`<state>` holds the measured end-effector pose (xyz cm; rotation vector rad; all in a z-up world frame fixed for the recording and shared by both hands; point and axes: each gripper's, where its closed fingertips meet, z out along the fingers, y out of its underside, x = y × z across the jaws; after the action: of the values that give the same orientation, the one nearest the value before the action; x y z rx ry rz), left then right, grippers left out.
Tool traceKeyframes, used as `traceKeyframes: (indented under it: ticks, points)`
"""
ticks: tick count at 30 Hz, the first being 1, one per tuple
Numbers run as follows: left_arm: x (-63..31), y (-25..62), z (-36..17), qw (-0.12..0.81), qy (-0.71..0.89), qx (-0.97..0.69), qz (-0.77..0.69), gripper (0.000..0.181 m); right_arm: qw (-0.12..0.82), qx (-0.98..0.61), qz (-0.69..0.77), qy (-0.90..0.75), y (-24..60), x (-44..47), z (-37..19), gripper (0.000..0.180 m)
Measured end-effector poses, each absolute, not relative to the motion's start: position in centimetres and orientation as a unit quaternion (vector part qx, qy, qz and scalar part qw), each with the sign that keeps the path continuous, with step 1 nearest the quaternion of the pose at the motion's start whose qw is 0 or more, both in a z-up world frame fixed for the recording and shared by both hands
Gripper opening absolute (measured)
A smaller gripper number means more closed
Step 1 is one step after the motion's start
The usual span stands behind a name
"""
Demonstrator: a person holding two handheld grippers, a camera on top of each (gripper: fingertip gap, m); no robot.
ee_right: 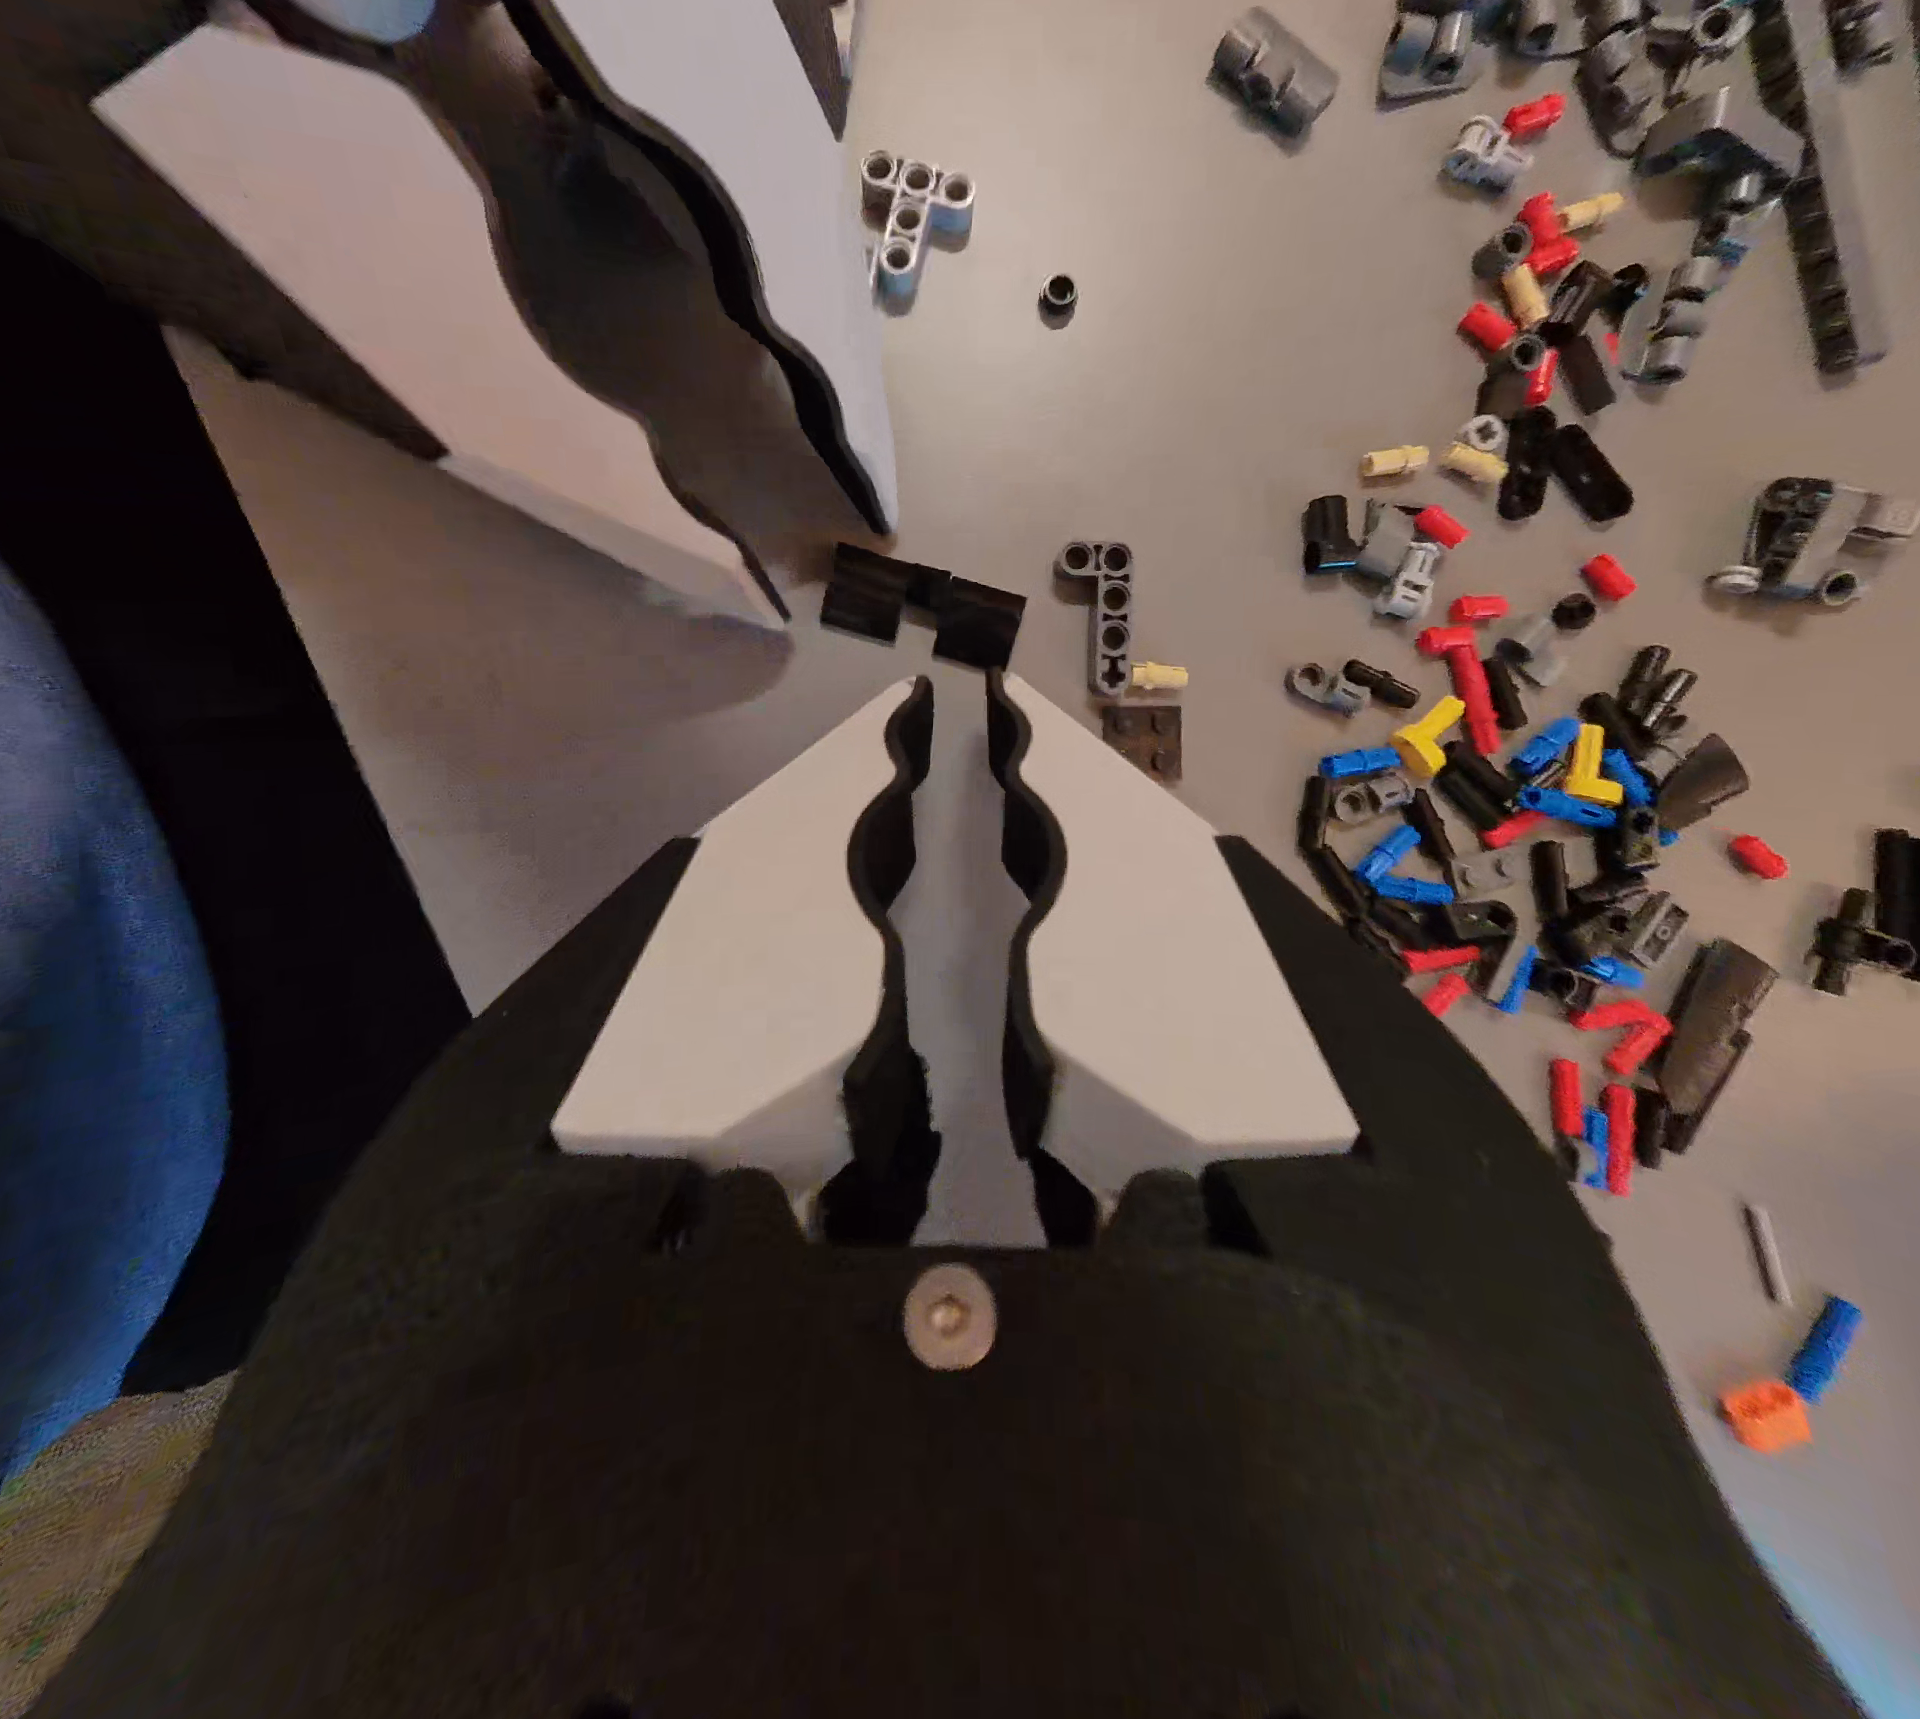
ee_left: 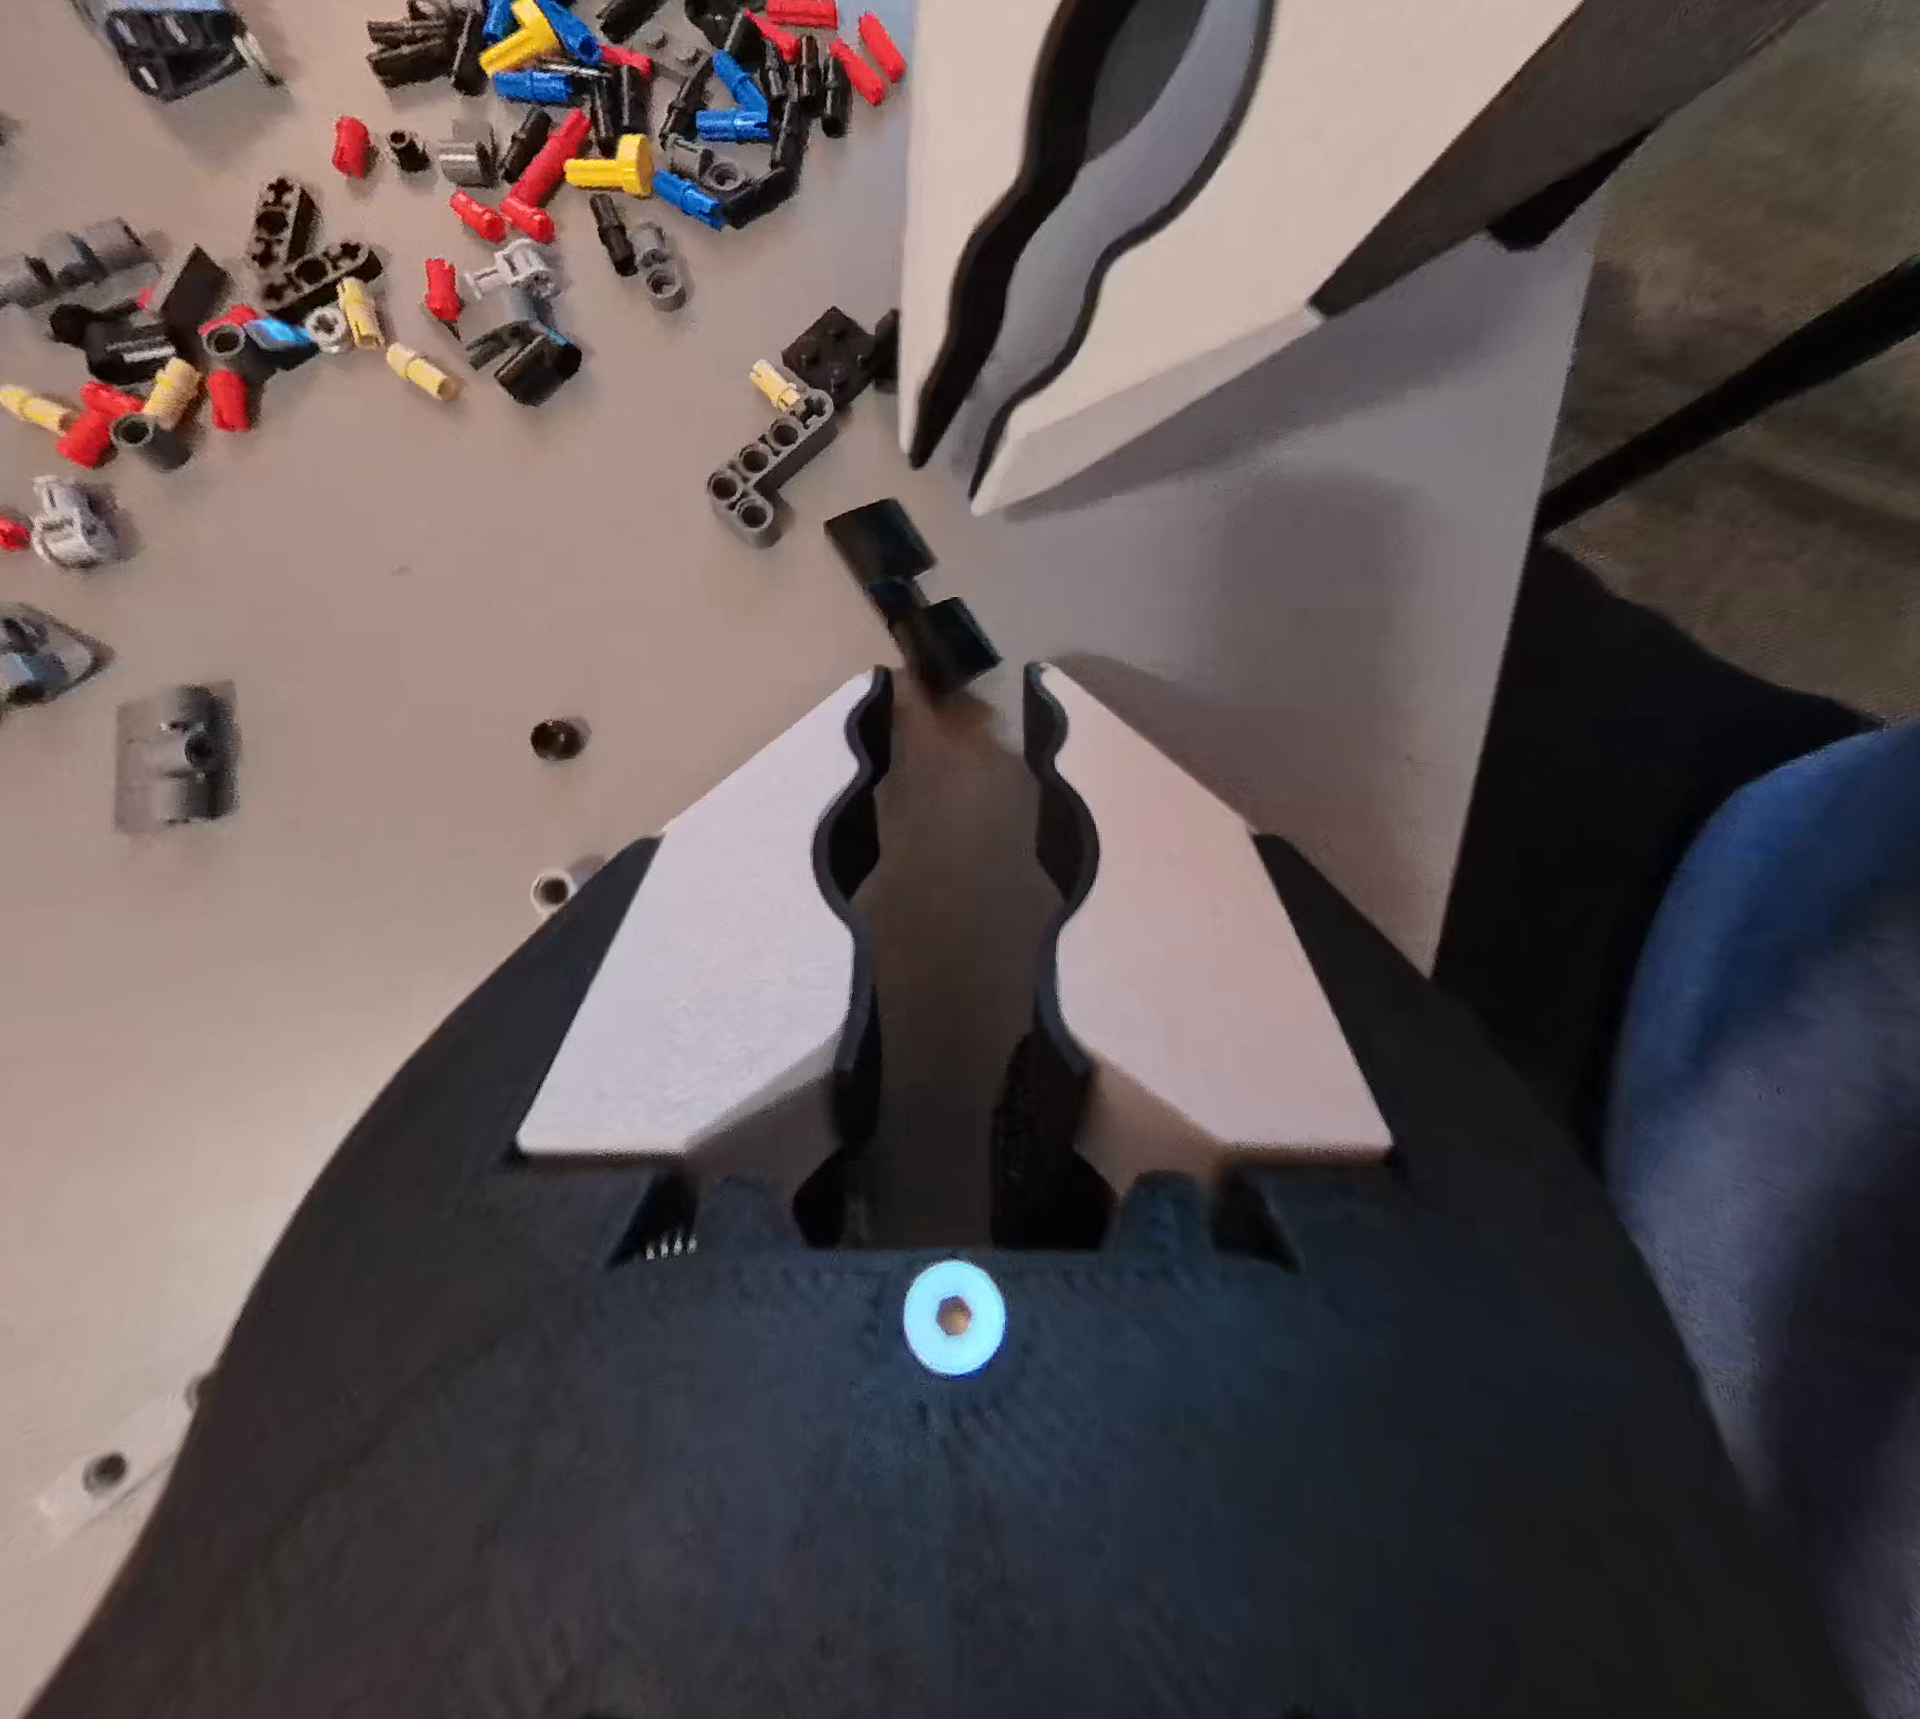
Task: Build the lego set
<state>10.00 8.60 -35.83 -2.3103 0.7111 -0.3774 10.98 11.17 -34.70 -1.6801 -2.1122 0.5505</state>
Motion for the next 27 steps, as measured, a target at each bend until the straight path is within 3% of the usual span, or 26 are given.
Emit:
traceKeyframes:
  ticks: [1, 27]
  points:
    - [10.1, 8.8, -36.1, 0.338, 0.281, -0.889, -0.13, 0.023, 0.199, -0.597, 0.181, -0.756, 11.5, 10.9, -35.0, 0.009]
    - [9.1, 9.7, -35.4, 0.38, 0.354, -0.853, -0.056, 0.003, 0.214, -0.626, 0.26, -0.703, 12.2, 9.8, -33.6, 0.018]
